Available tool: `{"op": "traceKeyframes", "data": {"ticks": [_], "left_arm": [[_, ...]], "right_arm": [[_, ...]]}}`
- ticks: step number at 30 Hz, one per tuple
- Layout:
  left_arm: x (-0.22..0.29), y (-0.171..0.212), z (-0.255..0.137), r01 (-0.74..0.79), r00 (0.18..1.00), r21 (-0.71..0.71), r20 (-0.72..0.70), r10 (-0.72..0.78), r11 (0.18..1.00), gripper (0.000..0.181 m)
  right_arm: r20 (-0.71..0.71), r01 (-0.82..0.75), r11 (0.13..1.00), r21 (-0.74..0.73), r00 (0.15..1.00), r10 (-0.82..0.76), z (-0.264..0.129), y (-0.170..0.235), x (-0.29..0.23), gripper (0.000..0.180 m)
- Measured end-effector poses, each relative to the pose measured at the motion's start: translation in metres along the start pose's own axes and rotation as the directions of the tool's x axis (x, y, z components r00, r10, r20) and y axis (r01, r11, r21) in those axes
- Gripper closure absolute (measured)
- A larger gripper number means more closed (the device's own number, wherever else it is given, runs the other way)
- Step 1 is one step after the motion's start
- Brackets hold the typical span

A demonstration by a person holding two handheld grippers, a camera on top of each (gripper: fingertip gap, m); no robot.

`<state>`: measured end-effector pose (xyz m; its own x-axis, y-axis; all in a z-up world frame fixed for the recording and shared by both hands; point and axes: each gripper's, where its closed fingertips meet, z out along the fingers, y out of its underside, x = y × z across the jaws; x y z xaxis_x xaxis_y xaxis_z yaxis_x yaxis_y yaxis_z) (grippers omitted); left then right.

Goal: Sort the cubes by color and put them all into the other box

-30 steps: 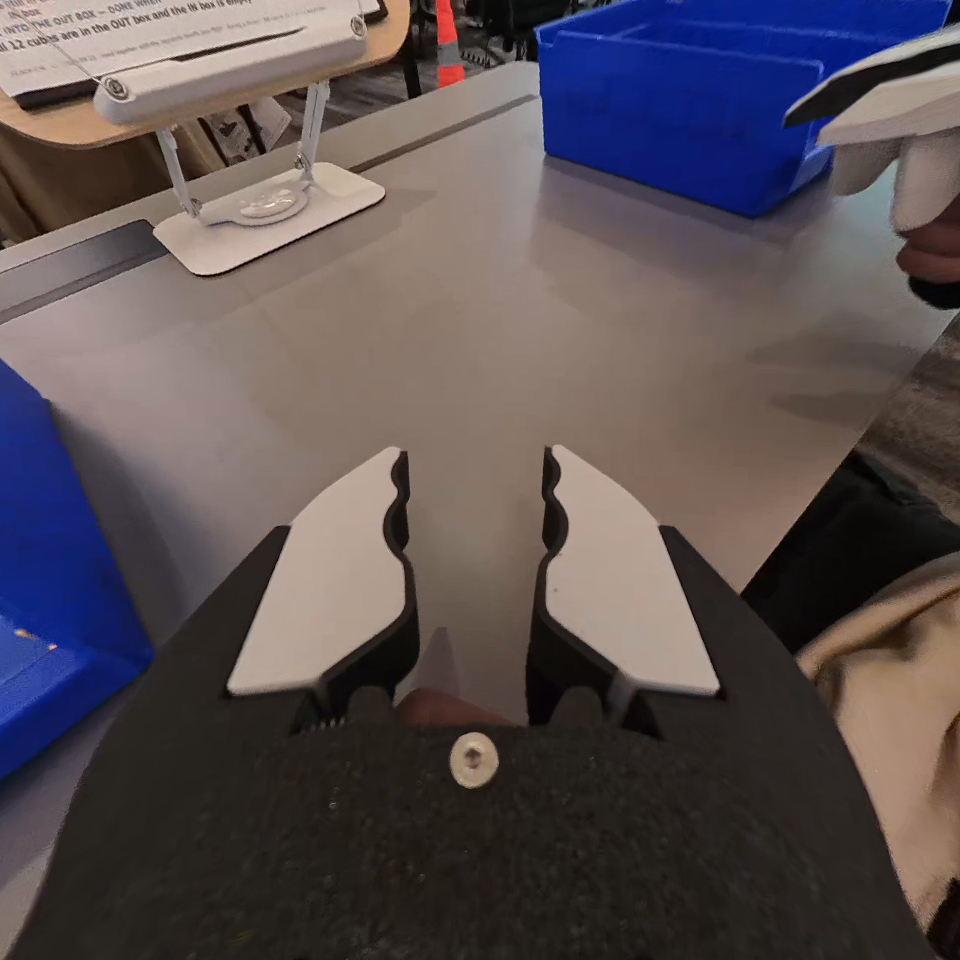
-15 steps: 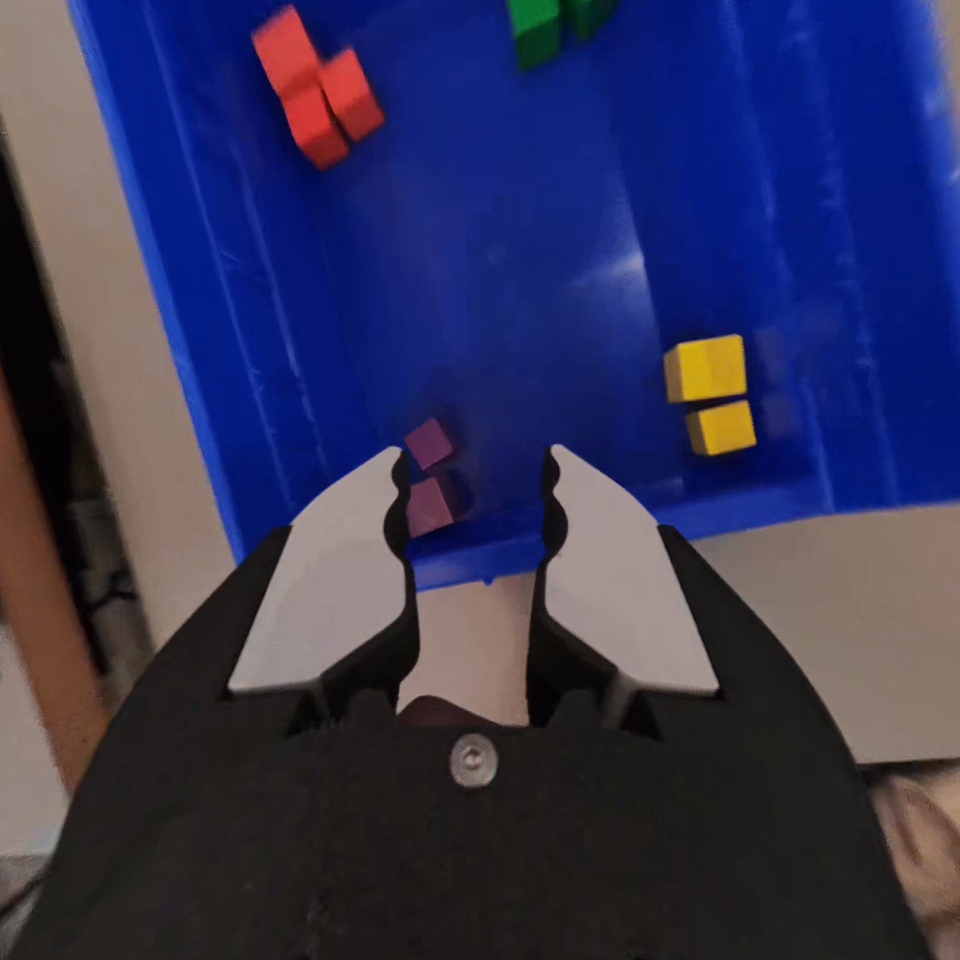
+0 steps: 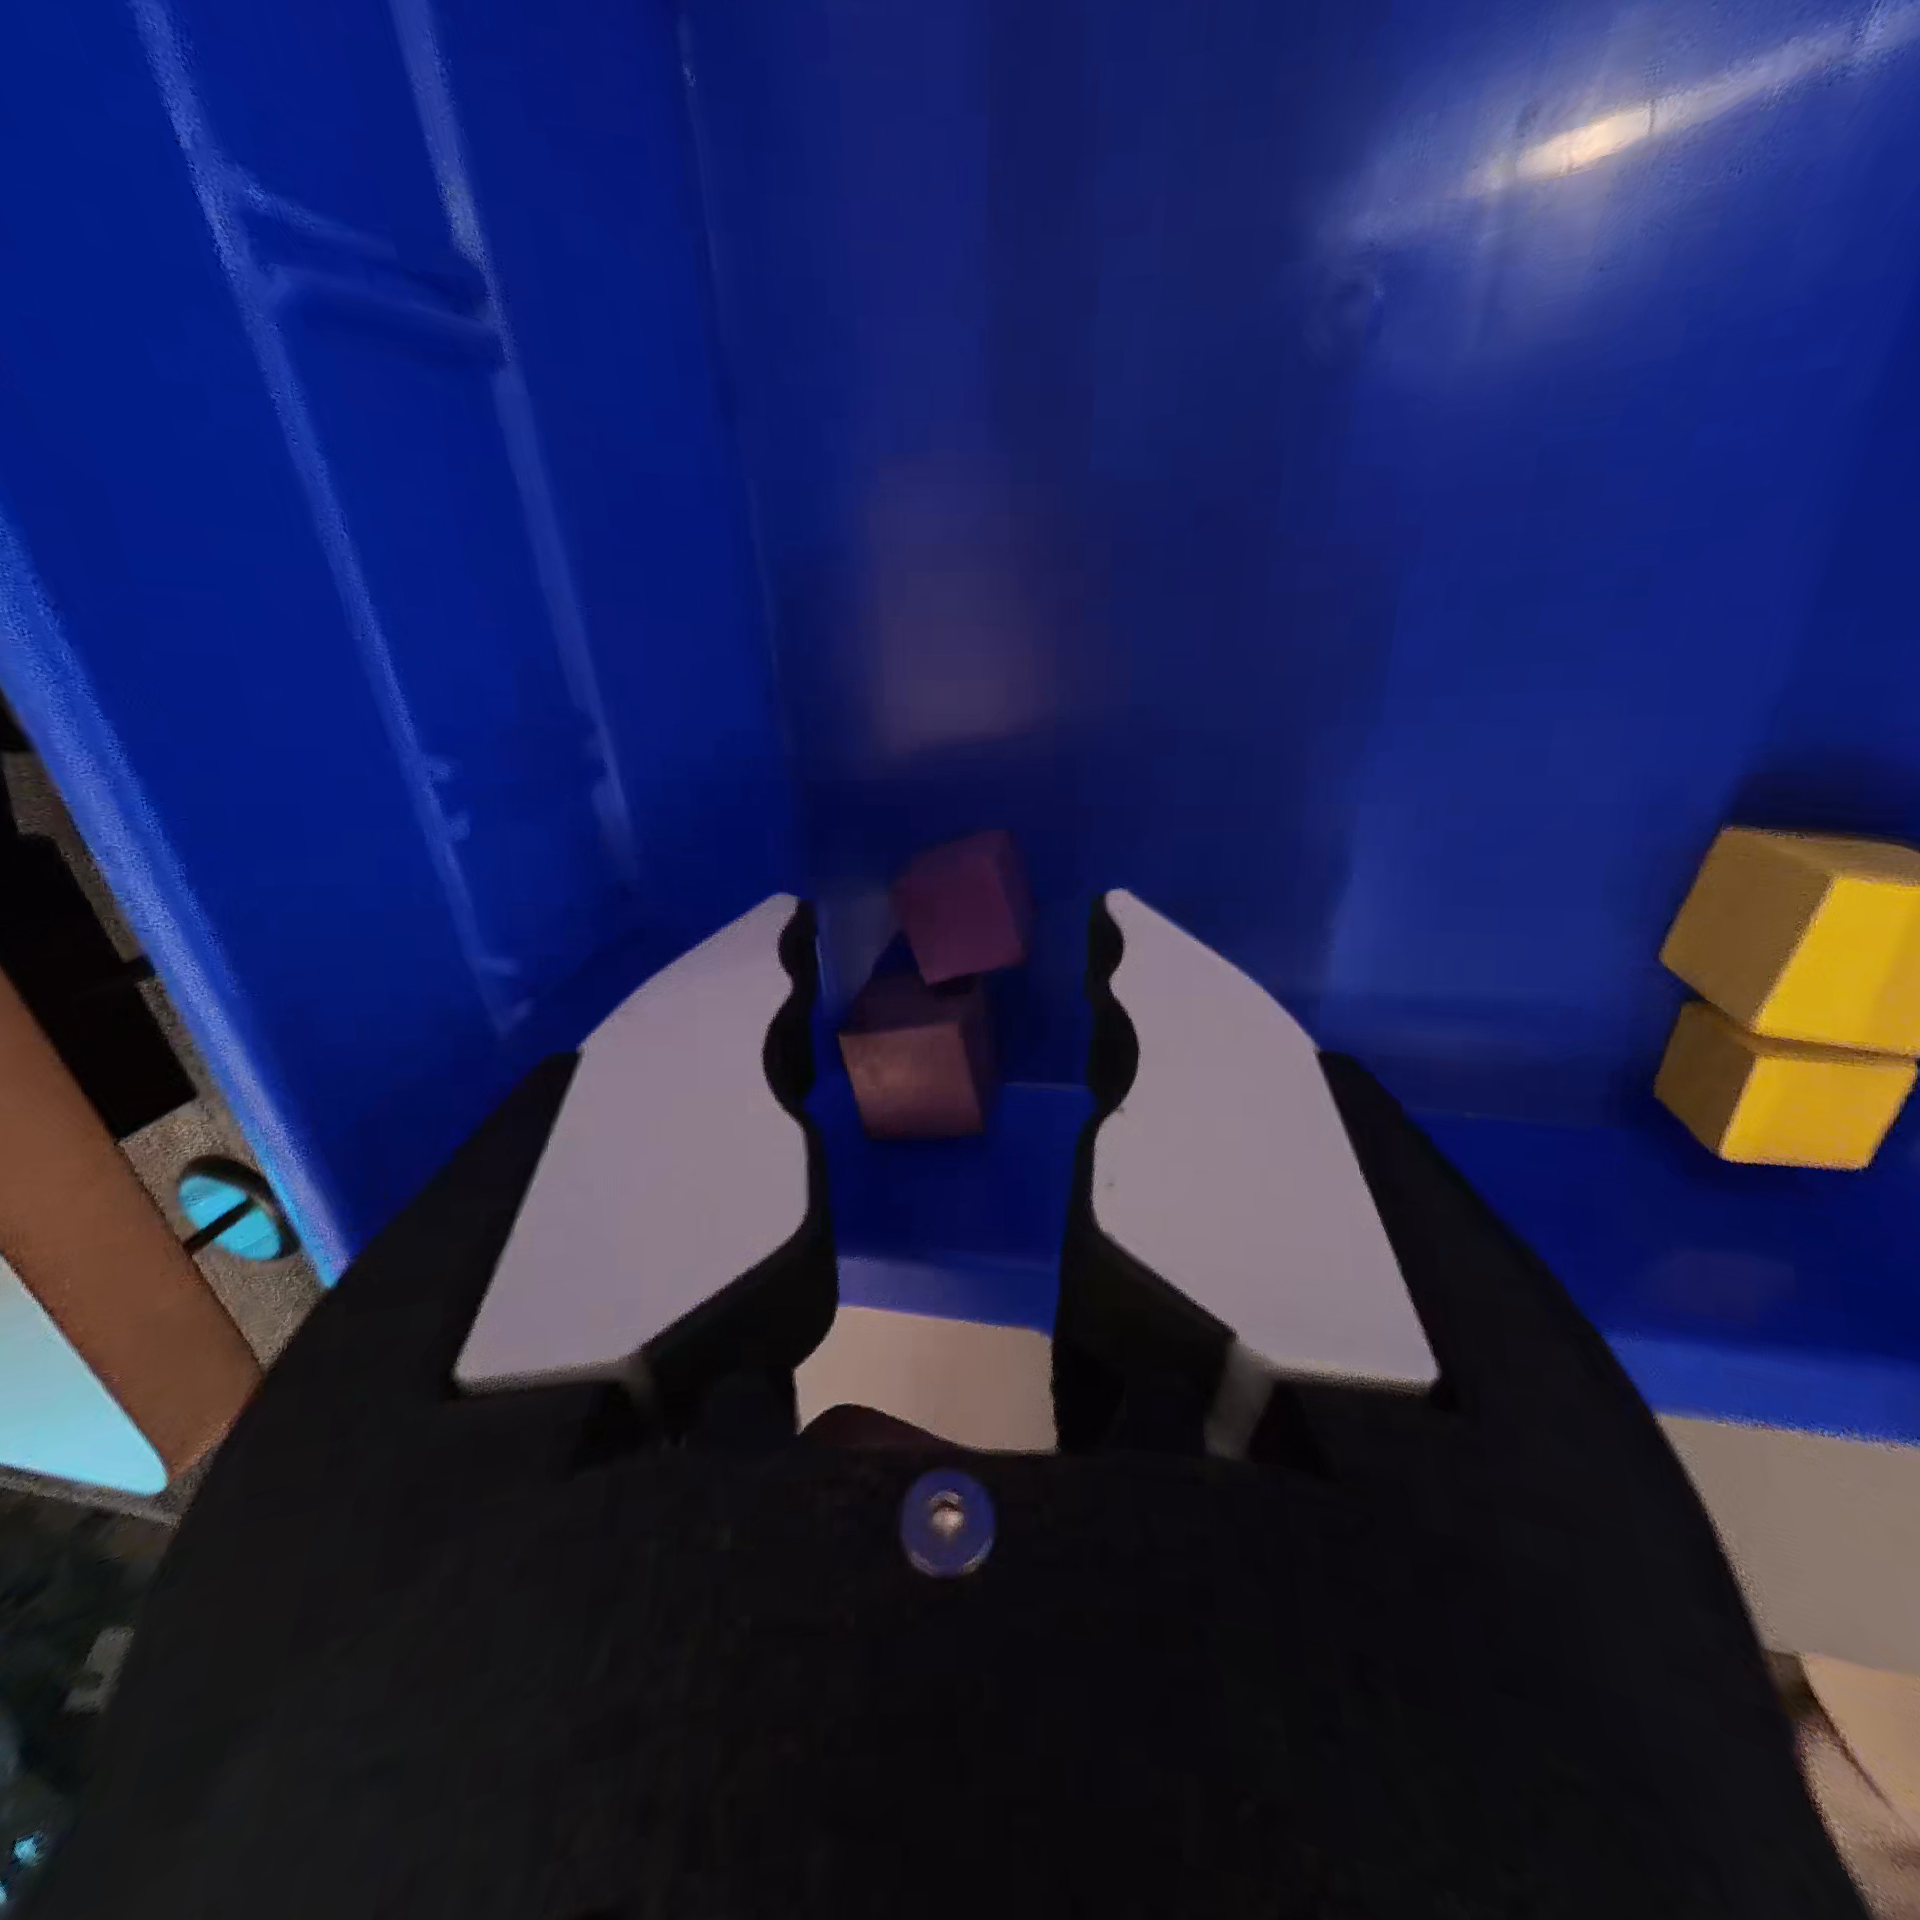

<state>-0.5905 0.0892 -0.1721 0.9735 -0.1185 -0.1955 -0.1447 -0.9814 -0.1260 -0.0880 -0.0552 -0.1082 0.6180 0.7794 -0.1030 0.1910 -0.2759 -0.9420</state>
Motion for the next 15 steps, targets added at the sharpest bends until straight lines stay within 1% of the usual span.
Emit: {"op": "traceKeyframes", "data": {"ticks": [1, 2, 3, 6, 9, 10, 12, 13, 14, 15], "left_arm": [[-0.001, 0.001, 0.003, 0.005, 1.0, -0.007, 0.021, -0.005, 1.0, 0.132], [0.001, 0.002, 0.007, 0.003, 1.0, -0.016, 0.028, -0.003, 1.0, 0.141], [0.005, 0.005, 0.011, 0.001, 1.0, -0.029, 0.017, 0.0, 1.0, 0.155], [0.009, 0.004, 0.011, -0.021, 1.0, -0.025, 0.022, 0.022, 0.999, 0.158], [0.022, -0.002, -0.002, -0.064, 0.997, 0.026, -0.029, 0.065, 0.998, 0.158], [0.026, -0.008, -0.011, -0.084, 0.995, 0.078, -0.043, 0.087, 0.993, 0.158], [0.039, -0.026, -0.037, -0.135, 0.986, 0.237, -0.064, 0.154, 0.962, 0.159], [0.051, -0.035, -0.054, -0.157, 0.976, 0.34, -0.087, 0.197, 0.927, 0.159], [0.066, -0.042, -0.075, -0.176, 0.96, 0.455, -0.119, 0.255, 0.873, 0.159], [0.085, -0.047, -0.097, -0.184, 0.934, 0.571, -0.151, 0.323, 0.8, 0.159]], "right_arm": [[0.004, 0.004, 1.0, -0.004, 1.0, -0.004, -0.001, 0.0, 0.0, 0.151], [0.005, 0.01, 1.0, -0.008, 1.0, -0.01, -0.001, 0.001, 0.0, 0.151], [0.002, 0.017, 1.0, -0.01, 1.0, -0.017, -0.002, 0.001, 0.0, 0.151], [-0.003, 0.03, 1.0, -0.008, 1.0, -0.03, -0.004, -0.001, 0.001, 0.152], [-0.009, 0.031, 1.0, 0.003, 0.999, -0.031, -0.007, -0.003, 0.003, 0.152], [-0.014, 0.03, 0.999, 0.009, 0.999, -0.03, -0.008, -0.004, 0.005, 0.153], [-0.023, 0.022, 1.0, 0.02, 1.0, -0.022, -0.009, -0.005, 0.009, 0.153], [-0.023, 0.013, 1.0, 0.028, 1.0, -0.012, -0.009, -0.006, 0.011, 0.154], [-0.02, -0.002, 0.999, 0.036, 1.0, 0.003, -0.01, -0.007, 0.013, 0.154], [-0.012, -0.025, 0.999, 0.044, 1.0, 0.026, -0.009, -0.007, 0.014, 0.154]]}}
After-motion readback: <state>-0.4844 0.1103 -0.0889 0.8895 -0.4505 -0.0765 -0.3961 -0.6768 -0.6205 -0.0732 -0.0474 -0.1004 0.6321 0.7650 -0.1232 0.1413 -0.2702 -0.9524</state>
